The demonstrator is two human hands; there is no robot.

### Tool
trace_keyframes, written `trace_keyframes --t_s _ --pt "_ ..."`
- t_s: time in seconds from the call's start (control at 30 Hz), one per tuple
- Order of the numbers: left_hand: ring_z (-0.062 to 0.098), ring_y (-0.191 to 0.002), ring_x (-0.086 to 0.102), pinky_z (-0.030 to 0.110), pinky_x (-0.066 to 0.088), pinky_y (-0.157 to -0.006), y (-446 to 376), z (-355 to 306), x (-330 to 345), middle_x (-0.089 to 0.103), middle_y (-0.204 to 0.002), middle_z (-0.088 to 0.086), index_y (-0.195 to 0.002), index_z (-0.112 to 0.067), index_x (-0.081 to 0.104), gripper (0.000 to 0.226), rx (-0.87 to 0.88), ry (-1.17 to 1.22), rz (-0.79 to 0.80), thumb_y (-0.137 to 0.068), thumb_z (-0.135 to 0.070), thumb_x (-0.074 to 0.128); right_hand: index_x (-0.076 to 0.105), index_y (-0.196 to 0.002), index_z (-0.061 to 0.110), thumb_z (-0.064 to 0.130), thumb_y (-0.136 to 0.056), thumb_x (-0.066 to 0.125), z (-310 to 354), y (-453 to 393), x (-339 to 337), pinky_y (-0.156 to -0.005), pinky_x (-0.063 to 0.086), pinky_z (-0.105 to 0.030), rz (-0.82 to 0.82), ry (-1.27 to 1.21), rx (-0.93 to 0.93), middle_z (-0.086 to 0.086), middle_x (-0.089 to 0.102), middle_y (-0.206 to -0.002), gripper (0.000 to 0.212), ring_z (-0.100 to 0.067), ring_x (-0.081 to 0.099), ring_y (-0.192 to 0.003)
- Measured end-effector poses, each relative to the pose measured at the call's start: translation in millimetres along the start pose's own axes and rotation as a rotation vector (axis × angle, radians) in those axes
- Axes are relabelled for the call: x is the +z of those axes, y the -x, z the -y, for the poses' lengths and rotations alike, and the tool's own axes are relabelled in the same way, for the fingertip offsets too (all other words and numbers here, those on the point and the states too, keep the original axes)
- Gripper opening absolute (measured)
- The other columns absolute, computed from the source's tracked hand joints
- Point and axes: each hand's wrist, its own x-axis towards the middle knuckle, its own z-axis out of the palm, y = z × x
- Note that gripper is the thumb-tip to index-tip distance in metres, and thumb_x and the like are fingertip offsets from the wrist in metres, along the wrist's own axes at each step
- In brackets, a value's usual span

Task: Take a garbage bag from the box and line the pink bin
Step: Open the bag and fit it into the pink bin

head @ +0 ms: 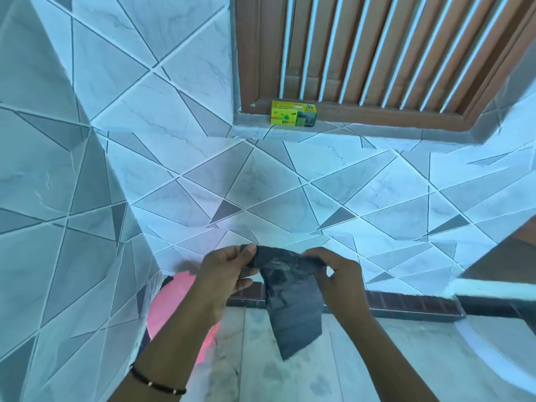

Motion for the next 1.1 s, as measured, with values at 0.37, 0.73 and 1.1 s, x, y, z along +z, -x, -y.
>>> trace_keyframes --t_s 0.37,0.73,1.1 --pt "0.01 -0.08 0.057 0.023 0.041 -0.069 65.9 55.4 31.7 0.065 -0.087 -0.006 -0.103 -0.015 0.059 0.02 0.047 0.028 -0.044 -0.095 -0.007 0.043 0.066 -0.076 0.005 0.01 -0.089 0.059 11.1 46.0 -39.5 -0.048 0.044 -0.019 0.132 -0.825 0.541 0.001 0.065 -0.058 0.015 -0.014 0.057 -0.054" --pt "0.027 -0.082 0.069 0.036 0.056 -0.08 41.9 25.3 21.7 0.074 -0.095 0.016 -0.095 -0.002 0.069 0.021 0.136 0.079 0.033 -0.083 -0.02 0.067 0.061 -0.114 0.009 0.026 -0.084 0.061 13.3 53.3 -31.3 -0.082 0.056 -0.036 0.353 -0.851 0.411 -0.003 0.072 -0.106 0.035 -0.018 0.068 -0.093" --pt "0.013 -0.071 0.07 0.02 0.052 -0.058 49.5 28.7 -7.3 0.075 -0.079 -0.001 -0.093 -0.011 0.07 0.012 0.142 -0.112 0.06 -0.088 -0.018 0.061 0.07 -0.102 0.003 0.017 -0.08 0.068 34.9 47.9 -8.6 -0.079 0.055 -0.037 0.281 -0.837 0.431 -0.017 0.073 -0.101 0.026 -0.032 0.07 -0.092"
